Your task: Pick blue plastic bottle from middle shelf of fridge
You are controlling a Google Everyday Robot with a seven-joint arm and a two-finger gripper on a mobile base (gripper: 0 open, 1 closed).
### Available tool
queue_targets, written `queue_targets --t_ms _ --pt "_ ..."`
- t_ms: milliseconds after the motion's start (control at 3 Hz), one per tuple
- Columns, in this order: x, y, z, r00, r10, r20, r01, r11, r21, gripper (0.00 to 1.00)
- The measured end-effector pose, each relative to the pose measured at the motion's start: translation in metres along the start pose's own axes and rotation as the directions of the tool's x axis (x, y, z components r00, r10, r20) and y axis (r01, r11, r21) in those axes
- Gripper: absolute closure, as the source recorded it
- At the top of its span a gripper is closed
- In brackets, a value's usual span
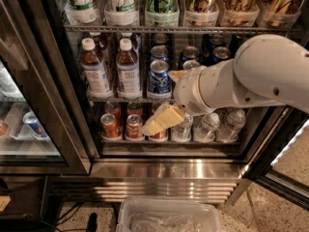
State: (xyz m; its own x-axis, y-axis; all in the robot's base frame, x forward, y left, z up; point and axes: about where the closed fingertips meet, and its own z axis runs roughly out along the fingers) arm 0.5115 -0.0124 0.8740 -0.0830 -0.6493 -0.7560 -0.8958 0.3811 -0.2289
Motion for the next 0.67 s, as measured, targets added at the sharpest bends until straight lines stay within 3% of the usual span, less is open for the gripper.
queue_targets --t_ms 333,667 --pt "0.0000 0.0000 0.0000 1.000 0.000 0.000 0.000 1.0000 0.000 0.00" --pt "-0.0013 0.0014 0.0052 0.999 0.028 0.031 -0.030 0.9982 0.052 0.00"
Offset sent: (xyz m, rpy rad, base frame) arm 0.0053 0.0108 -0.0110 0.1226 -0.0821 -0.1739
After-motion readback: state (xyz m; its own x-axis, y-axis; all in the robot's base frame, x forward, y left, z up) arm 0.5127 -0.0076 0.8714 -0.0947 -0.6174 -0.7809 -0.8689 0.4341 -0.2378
